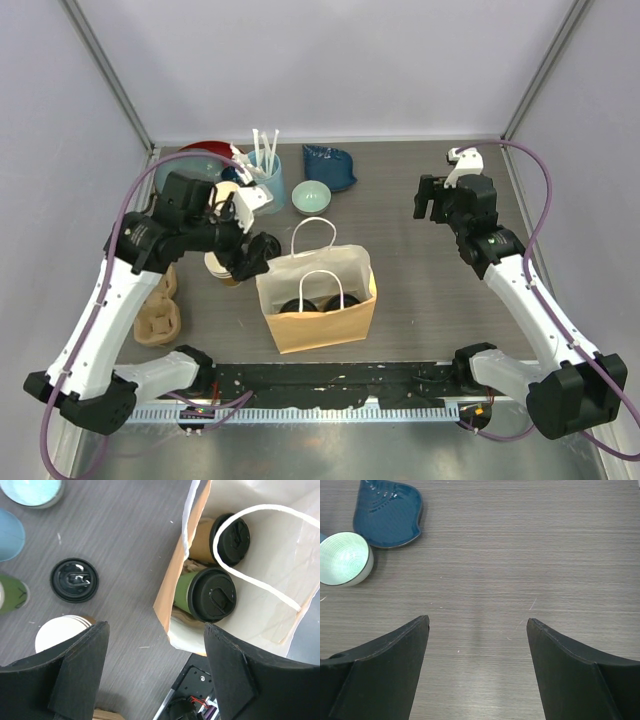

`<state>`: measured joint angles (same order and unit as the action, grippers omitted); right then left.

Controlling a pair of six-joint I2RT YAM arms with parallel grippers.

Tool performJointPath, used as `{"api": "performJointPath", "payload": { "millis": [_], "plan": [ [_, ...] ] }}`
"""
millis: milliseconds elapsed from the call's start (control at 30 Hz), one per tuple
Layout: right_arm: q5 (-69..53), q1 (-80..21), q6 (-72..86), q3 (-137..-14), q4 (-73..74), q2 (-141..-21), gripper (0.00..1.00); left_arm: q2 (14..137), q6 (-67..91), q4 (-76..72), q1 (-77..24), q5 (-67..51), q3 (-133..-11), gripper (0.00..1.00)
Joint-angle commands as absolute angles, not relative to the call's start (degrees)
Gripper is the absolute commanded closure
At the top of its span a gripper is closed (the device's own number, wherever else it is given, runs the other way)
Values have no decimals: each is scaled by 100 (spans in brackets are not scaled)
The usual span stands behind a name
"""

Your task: Pack the takeout coffee

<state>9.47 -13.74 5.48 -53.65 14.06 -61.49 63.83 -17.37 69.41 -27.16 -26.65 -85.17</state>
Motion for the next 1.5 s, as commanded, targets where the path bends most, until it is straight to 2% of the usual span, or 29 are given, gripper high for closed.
{"api": "performJointPath", "payload": {
  "millis": [0, 200, 333, 367, 400, 467, 500, 533, 633, 767, 1067, 1367, 1467],
  "plan": [
    [563, -1354, 510, -5467, 1064, -6117, 16, 6267, -1372, 6662, -2663, -2199, -8929, 19],
    [194, -1354, 492, -5563, 1116, -6135, 16, 6301, -1091, 6434, -2347, -1347, -9307, 16],
    [70, -1362, 492, -5564, 1125, -6117, 16, 6547, -888, 6031, -1453, -1668, -9554, 18],
    [70, -1362, 483, -5555, 1125, -6117, 16, 6609, -818, 5925, -972, -1844, -9571, 21],
    [70, -1354, 483, -5529, 1125, -6091, 16, 6801, -730, 5776, -715, -2002, -9545, 34],
    [70, -1354, 483, -5493, 1108, -6073, 16, 6978, -466, 5179, -449, -2250, -9440, 48],
    [70, -1354, 475, -5467, 1081, -6065, 16, 7057, -448, 4951, -396, -2241, -9239, 59],
    [-112, -1354, 475, -5458, 1081, -6064, 16, 7214, -457, 4722, -396, -2250, -9124, 61],
    [-132, -1354, 457, -5432, 1055, -6091, 16, 7661, -422, 3913, -396, -2276, -8860, 62],
    [-176, -1354, 466, -5397, 1028, -6126, 17, 8374, -387, 3324, -404, -1646, -8956, 61],
    [-141, -1362, 413, -5388, 1028, -6187, 17, 9763, -238, 2971, -404, -1371, -9535, 62],
    [-70, -1362, 378, -5370, 1055, -6170, 17, 10116, 132, 2883, -396, -1634, -9782, 65],
    [-70, -1362, 369, -5379, 1055, -6179, 17, 10160, 149, 2892, -404, -1679, -9800, 70]
  ]
}}
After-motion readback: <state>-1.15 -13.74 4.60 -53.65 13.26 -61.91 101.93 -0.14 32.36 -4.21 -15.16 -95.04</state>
